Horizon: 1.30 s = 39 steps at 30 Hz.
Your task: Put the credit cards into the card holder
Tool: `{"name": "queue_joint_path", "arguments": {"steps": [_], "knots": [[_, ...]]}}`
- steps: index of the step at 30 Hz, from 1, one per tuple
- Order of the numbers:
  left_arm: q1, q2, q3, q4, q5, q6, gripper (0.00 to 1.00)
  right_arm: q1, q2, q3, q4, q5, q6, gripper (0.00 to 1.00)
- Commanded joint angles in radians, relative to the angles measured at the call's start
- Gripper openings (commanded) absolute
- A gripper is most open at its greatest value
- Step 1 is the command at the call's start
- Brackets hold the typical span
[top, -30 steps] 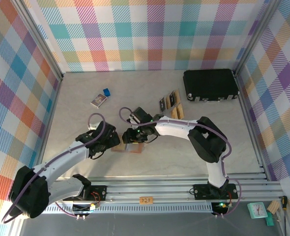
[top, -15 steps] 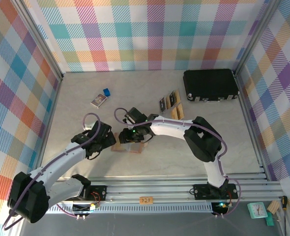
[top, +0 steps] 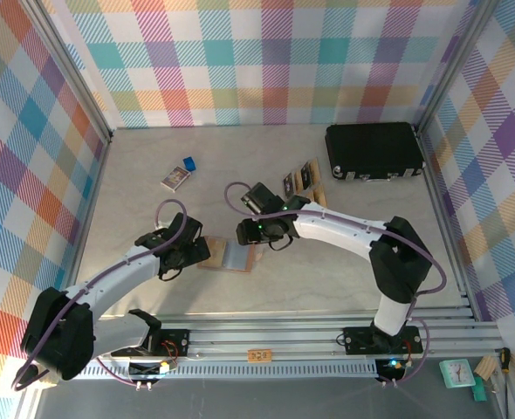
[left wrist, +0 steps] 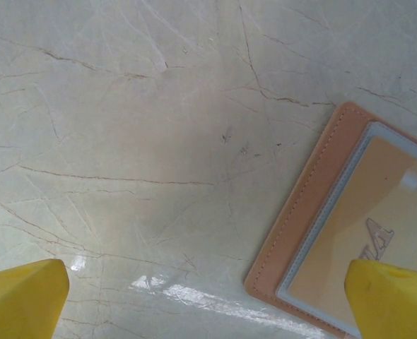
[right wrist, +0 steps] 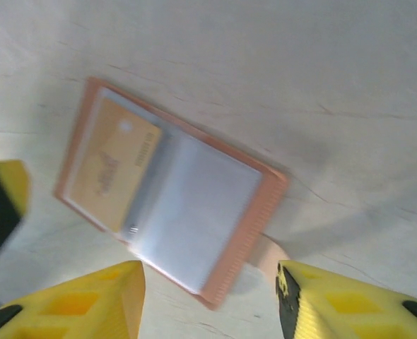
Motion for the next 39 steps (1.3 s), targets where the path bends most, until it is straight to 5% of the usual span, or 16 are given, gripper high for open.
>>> {"name": "queue_joint_path", "arguments": {"steps": [1, 10, 21, 29, 33, 39], "knots": [[0.012, 0.004, 0.015, 0.01, 0.009, 0.024, 1.0, 0.001, -0.009, -0.072, -0.053, 0.067, 0.003, 0.54], [0.012, 0.024, 0.015, 0.023, 0.043, 0.027, 1.0, 0.001, 0.047, -0.091, 0.0, 0.048, 0.013, 0.48], [0.008, 0.023, 0.01, 0.012, 0.065, 0.036, 1.0, -0.036, 0.03, -0.133, -0.003, 0.04, -0.063, 0.0], [-0.03, 0.069, 0.018, 0.035, 0.076, 0.037, 1.0, -0.139, -0.06, -0.215, -0.031, 0.039, -0.184, 0.0], [-0.053, 0.124, 0.032, 0.062, 0.084, 0.032, 1.0, -0.157, -0.101, -0.216, -0.034, -0.006, -0.192, 0.27], [-0.103, 0.183, 0.075, 0.082, 0.083, 0.025, 1.0, -0.158, -0.187, -0.206, -0.022, -0.062, -0.124, 0.36]]}}
